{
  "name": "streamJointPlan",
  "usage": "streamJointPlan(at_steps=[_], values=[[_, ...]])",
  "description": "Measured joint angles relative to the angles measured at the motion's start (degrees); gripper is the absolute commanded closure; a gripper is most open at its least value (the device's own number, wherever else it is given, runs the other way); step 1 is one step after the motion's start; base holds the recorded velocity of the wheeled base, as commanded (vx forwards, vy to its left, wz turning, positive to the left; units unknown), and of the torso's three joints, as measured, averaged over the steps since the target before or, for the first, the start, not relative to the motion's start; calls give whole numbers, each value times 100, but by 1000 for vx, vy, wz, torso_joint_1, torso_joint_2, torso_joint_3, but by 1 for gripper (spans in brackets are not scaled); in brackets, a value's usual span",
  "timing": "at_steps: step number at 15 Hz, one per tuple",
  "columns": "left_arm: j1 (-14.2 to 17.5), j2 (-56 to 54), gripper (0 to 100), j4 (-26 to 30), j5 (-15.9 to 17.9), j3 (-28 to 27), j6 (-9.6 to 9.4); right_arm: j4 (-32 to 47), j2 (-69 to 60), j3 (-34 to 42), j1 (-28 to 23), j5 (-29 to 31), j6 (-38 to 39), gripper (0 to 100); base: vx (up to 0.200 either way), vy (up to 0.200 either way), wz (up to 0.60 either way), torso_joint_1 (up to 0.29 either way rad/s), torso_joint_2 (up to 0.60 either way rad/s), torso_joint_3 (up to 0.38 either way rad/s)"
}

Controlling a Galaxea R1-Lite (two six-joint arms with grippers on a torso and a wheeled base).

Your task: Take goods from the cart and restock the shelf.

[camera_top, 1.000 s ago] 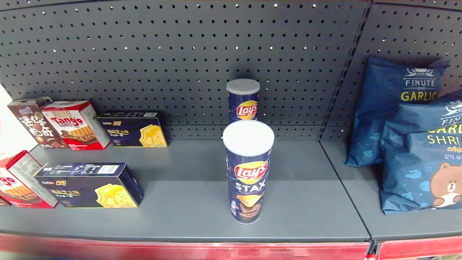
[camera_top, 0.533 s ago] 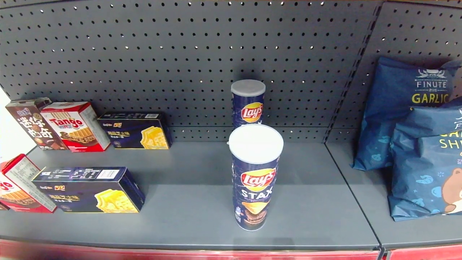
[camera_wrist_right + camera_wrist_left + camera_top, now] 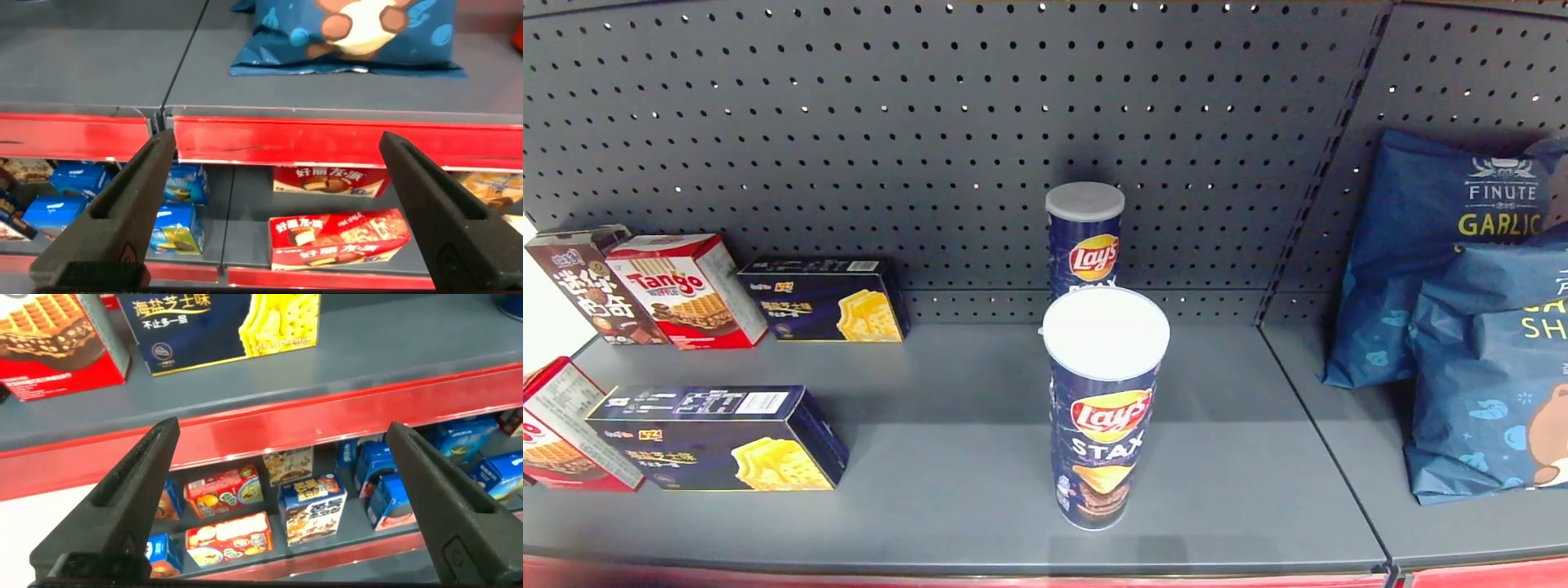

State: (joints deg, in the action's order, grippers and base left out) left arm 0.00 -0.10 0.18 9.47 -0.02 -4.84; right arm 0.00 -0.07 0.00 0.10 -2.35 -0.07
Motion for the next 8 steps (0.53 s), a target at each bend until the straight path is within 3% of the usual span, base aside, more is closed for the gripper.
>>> streamJointPlan(at_steps=[8], values=[[0, 2, 0, 0, 0, 2, -2, 0, 0, 0, -5, 0, 5, 0, 0, 0, 0, 0, 0, 0]])
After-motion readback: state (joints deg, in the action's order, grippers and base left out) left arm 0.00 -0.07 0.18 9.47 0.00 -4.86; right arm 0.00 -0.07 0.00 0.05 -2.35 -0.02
